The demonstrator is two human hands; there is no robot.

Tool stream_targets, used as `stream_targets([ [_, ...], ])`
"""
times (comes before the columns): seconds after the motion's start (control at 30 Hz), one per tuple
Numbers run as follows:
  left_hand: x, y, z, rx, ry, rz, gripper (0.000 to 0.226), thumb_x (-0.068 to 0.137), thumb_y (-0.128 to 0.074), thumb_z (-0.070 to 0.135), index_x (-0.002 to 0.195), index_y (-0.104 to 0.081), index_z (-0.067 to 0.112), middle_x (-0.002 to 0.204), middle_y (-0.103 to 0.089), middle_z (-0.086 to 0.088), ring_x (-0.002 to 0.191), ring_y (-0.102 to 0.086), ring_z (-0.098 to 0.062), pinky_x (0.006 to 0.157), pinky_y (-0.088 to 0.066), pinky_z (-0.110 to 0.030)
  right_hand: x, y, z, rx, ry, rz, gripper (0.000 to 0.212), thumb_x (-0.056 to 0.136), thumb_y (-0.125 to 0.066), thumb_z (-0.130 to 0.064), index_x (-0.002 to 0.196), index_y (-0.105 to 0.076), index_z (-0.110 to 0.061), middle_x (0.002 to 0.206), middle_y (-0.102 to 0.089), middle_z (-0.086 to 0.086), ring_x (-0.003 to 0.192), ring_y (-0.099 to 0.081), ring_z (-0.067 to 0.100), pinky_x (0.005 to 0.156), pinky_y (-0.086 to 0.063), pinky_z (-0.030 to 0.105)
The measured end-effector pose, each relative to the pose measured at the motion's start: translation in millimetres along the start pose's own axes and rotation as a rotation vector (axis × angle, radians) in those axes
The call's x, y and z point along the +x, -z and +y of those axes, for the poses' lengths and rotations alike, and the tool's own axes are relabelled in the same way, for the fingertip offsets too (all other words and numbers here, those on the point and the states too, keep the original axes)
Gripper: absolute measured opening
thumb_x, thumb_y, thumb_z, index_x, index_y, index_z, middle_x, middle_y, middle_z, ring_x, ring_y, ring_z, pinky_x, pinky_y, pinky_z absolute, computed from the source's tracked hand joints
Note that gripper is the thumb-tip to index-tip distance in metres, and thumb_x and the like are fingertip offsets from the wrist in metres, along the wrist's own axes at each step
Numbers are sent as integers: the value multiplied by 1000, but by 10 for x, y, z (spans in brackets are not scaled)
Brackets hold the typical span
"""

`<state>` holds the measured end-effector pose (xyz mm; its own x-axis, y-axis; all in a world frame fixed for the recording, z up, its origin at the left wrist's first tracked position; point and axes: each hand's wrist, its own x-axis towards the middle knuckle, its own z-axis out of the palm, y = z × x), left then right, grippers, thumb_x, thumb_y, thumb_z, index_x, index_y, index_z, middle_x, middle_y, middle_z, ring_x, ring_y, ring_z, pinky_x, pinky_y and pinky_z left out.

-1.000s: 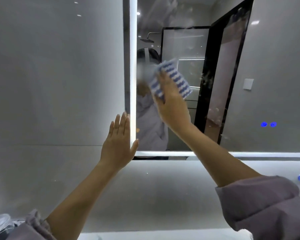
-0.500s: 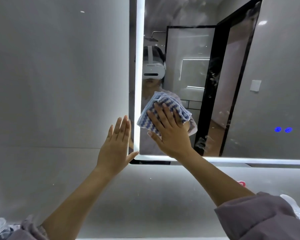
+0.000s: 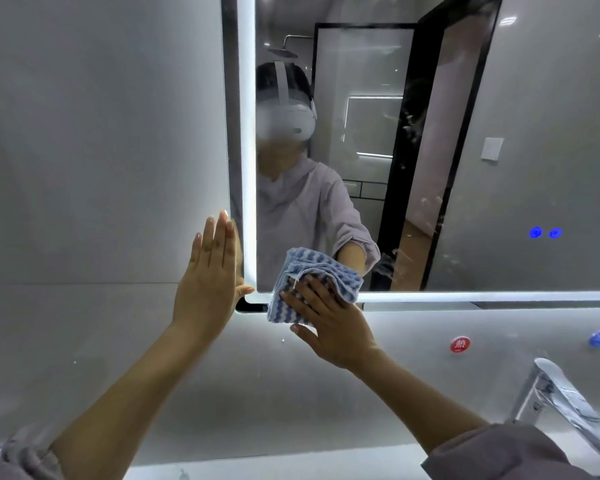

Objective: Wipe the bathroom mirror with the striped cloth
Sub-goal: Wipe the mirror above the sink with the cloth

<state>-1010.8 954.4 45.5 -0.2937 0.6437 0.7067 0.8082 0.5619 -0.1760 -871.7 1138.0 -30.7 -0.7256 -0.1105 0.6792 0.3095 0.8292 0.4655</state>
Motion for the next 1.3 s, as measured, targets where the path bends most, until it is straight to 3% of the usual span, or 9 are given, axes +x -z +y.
stream_targets([
  [0.27,7,13,42,11,27,-52,109,77,-65,46,141,7,-6,153,4,-24,142,-1,-40,118,-14,-46,16,38,12,-45,23,-1,53,98,-34,-28,149,-25,-19,156,-16,3,146,-14,22,120,-6,39],
  [0.43,8,18,44,30,24,-71,108,81,-58,49,140,13,-7,151,16,-23,142,10,-40,119,-6,-44,283,196,137,28,-48,81,50,98,-40,-30,147,-32,-23,156,-19,5,146,-14,23,120,-12,42],
  [0.53,15,48,53,69,14,-77,108,79,-62,48,141,5,-10,152,7,-27,142,2,-42,118,-12,-46,604,384,352,40,-63,144,46,100,-35,-33,145,-36,-24,155,-21,9,146,-12,27,119,-13,47],
  [0.67,12,73,73,114,20,-47,113,72,-69,48,143,-5,-12,151,-10,-30,140,-13,-44,115,-23,-46,1027,695,721,15,-198,223,53,100,-33,-39,148,-25,-17,156,-13,12,145,-6,28,119,-1,46],
  [0.73,1,50,68,128,21,-53,112,77,-63,50,143,4,-11,151,-2,-29,141,-6,-43,117,-18,-45,1205,838,891,17,-236,243,60,100,-35,-42,150,-18,-14,157,-7,12,146,-8,31,119,0,47],
  [0.83,-2,17,60,163,28,-86,108,85,-50,54,139,18,-10,150,16,-28,140,10,-41,119,-7,-44,1357,962,989,-19,-231,255,61,100,-36,-44,151,-19,-17,159,-12,14,147,-10,30,119,3,44],
  [0.93,0,22,65,187,37,-74,106,85,-48,55,139,16,-11,150,13,-28,141,8,-41,119,-9,-43,1345,955,955,-24,-236,259,58,100,-36,-41,151,-21,-17,158,-15,15,146,-10,31,119,5,43],
  [1.13,-5,-8,54,214,59,-95,106,89,-35,59,134,30,-11,146,29,-27,137,22,-40,117,3,-42,1029,700,700,-3,-218,169,58,100,-32,-44,151,-21,-19,159,-12,12,147,-7,30,119,1,47],
  [1.3,-13,-2,59,224,64,-87,106,89,-35,60,135,28,-12,147,27,-28,139,17,-41,119,-3,-43,614,404,411,7,-145,34,57,101,-21,-46,151,-21,-21,160,-7,7,148,-1,27,119,-1,47],
])
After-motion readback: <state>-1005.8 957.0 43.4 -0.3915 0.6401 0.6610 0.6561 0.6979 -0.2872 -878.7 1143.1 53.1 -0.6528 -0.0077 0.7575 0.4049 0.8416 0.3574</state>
